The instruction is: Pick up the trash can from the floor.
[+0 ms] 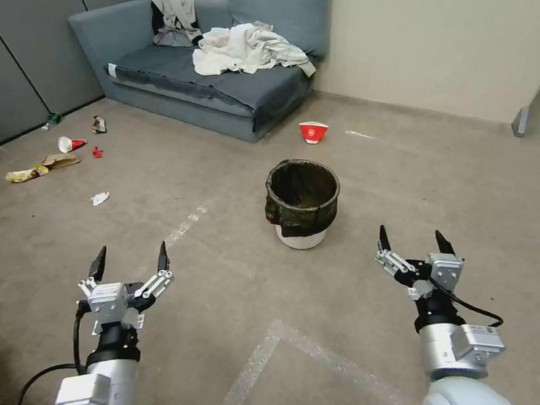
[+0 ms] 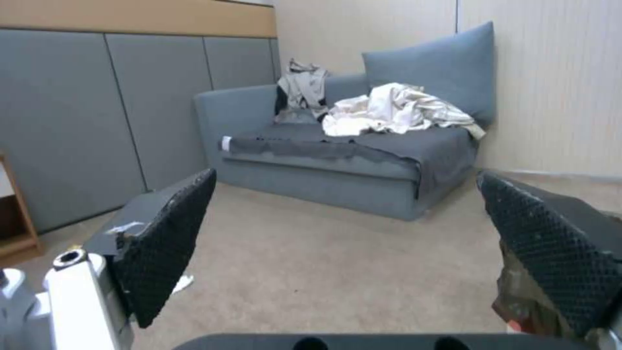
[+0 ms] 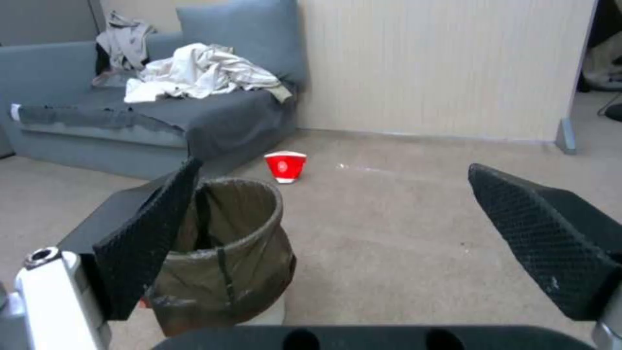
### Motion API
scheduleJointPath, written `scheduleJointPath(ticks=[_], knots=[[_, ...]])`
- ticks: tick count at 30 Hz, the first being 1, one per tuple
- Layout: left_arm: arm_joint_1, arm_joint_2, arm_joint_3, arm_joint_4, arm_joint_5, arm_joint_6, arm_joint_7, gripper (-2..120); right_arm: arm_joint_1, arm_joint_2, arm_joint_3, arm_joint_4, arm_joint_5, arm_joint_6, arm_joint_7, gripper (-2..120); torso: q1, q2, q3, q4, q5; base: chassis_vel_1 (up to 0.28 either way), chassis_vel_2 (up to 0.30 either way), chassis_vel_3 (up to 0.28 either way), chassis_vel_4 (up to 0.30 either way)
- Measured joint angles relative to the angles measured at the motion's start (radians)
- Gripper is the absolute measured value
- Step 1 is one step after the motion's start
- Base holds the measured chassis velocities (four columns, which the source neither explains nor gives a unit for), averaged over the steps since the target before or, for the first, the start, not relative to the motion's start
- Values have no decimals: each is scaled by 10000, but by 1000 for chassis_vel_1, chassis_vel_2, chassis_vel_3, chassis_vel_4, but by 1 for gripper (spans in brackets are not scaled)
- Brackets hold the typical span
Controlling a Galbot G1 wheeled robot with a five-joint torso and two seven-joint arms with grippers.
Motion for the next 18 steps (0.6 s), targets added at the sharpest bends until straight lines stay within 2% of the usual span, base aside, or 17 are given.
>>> scheduleJointPath(ticks=[10, 18], knots=[[48, -60, 55, 97, 302, -32, 6, 100, 12, -29, 6, -13, -82, -9, 40, 100, 0, 0, 0, 1, 2, 0, 0, 0, 0], [56, -81, 69, 120, 309, -60, 6, 100, 16, -29, 0, -28, -83, 16, 56, 100, 0, 0, 0, 1, 3, -48, -53, -48, -52]])
